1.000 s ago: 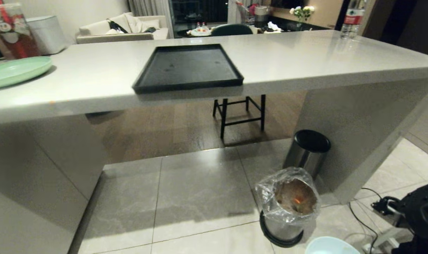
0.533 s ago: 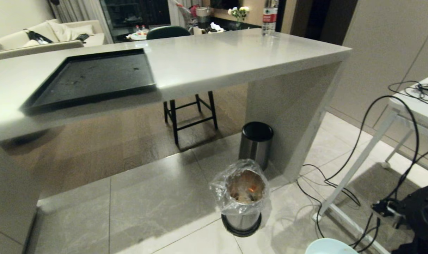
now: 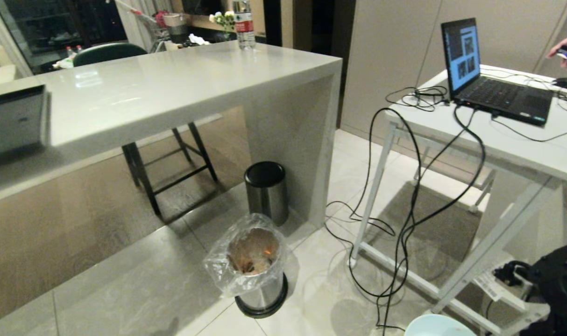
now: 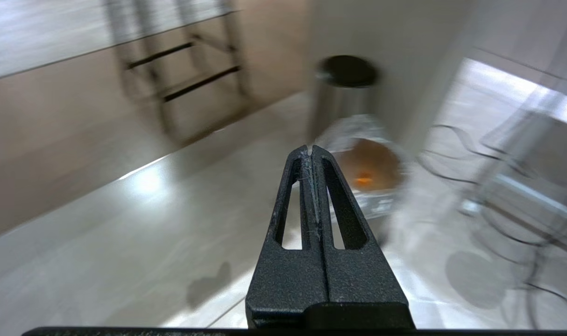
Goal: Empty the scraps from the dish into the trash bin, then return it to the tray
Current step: Move the bowl over the trash can
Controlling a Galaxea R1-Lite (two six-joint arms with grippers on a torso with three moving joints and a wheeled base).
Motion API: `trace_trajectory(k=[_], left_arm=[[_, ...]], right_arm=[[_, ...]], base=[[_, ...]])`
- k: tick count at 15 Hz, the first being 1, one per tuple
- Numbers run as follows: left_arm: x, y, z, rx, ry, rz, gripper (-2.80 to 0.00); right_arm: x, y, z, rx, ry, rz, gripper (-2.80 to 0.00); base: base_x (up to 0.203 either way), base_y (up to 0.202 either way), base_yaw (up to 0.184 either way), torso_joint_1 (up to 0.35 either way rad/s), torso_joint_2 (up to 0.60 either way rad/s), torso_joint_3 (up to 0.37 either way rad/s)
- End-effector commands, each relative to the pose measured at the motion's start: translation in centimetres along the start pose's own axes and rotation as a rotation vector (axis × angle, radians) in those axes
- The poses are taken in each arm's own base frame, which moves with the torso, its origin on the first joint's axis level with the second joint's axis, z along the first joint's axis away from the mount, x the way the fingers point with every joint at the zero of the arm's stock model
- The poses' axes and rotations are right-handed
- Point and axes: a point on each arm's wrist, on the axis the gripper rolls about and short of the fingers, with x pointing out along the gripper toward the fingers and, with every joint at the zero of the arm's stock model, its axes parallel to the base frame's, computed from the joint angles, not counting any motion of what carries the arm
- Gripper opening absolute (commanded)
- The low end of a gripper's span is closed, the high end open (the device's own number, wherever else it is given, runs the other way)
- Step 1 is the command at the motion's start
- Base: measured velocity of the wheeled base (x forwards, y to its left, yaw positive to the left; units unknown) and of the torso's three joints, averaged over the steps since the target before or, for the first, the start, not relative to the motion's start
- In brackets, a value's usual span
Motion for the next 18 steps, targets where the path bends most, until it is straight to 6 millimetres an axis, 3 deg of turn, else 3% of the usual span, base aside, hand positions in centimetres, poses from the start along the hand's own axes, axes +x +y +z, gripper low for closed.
trace_trajectory(k=[1,18], left_arm=[[0.01,0.0,0.01,-0.001,0.001,0.001,-2.8],[0.0,0.0,0.0,-0.001,0.0,0.001,-2.8]], right_arm=[[0.0,0.03,0.02,0.003,0.001,0.0,-2.8],[-0.54,-0.23,-0.36,0.003,-0.015,0.012,-2.8]], base=[[0.001,0.005,-0.146,0.001,0.0,0.002],[0.0,0.001,-0.006,0.0,0.0,0.0]])
